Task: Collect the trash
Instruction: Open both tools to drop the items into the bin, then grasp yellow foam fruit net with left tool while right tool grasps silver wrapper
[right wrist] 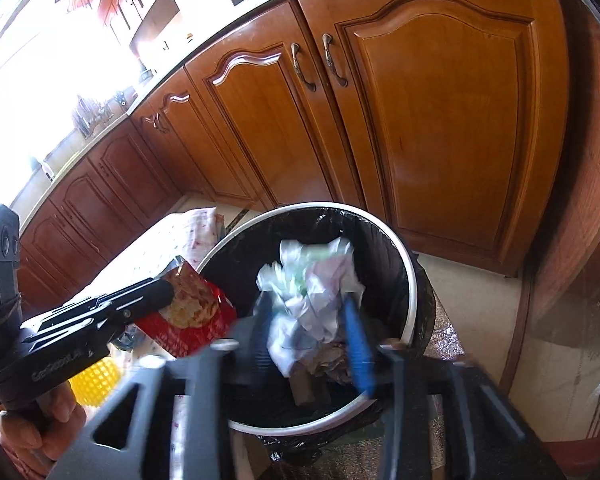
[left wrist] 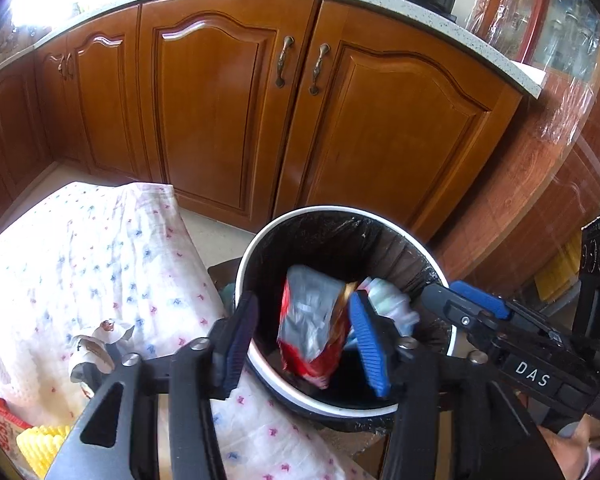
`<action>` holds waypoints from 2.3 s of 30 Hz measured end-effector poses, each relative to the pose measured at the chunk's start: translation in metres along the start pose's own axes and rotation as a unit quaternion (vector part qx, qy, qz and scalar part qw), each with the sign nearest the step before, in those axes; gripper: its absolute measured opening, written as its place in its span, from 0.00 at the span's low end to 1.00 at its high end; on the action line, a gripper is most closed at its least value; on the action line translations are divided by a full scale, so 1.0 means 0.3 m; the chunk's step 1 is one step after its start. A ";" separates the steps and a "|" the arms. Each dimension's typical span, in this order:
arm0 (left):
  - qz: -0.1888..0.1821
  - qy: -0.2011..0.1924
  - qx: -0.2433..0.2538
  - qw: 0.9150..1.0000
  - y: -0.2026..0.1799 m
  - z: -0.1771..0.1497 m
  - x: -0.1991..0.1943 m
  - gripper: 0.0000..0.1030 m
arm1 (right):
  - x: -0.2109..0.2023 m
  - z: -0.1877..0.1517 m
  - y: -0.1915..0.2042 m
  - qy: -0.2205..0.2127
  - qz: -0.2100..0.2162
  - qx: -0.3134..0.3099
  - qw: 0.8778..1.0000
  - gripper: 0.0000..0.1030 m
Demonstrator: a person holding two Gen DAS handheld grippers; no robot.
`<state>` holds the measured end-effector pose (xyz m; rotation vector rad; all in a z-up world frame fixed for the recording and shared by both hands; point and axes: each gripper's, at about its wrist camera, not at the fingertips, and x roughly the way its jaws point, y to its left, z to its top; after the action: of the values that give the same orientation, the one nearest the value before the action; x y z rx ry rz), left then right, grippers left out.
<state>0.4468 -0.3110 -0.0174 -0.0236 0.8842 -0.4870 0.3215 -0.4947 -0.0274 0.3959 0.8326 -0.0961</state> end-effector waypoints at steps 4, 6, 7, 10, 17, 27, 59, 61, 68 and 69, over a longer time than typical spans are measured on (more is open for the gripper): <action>-0.003 -0.009 -0.007 1.000 0.021 -0.035 -0.053 0.47 | -0.043 -0.016 -0.012 -0.017 0.006 0.017 1.000 0.57; -0.005 -0.015 -0.011 1.000 0.039 -0.066 -0.087 0.49 | -0.069 -0.032 -0.008 -0.028 0.011 0.023 0.999 0.67; -0.004 -0.018 -0.012 1.000 0.044 -0.083 -0.102 0.50 | -0.084 -0.042 -0.004 -0.034 0.014 0.025 0.999 0.71; 0.000 -0.026 -0.013 1.000 0.065 -0.139 -0.149 0.52 | -0.132 -0.084 0.012 -0.055 0.024 0.035 0.998 0.93; 0.013 -0.035 -0.039 0.999 0.152 -0.280 -0.289 0.56 | -0.199 -0.189 0.092 -0.069 0.050 0.050 0.995 0.97; 0.032 -0.047 -0.076 0.995 0.282 -0.437 -0.479 0.57 | -0.225 -0.326 0.220 -0.047 0.081 0.046 0.995 0.97; 0.030 -0.014 -0.134 0.990 0.476 -0.489 -0.536 0.58 | -0.030 -0.296 0.499 0.001 0.149 -0.020 0.989 0.97; 0.030 -0.008 -0.135 0.990 0.475 -0.478 -0.512 0.58 | 0.016 -0.263 0.514 0.018 0.171 -0.019 0.985 0.97; 0.036 0.011 -0.124 0.992 0.462 -0.436 -0.425 0.57 | 0.181 -0.183 0.575 0.052 0.178 -0.038 0.982 0.63; 0.035 0.015 -0.123 0.992 0.463 -0.431 -0.411 0.56 | 0.205 -0.180 0.584 0.060 0.178 -0.040 0.981 0.56</action>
<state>0.3400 -0.1126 -0.0399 -0.2114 0.9670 -0.3113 0.3664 -0.3082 -0.0520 0.4727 0.8688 0.2954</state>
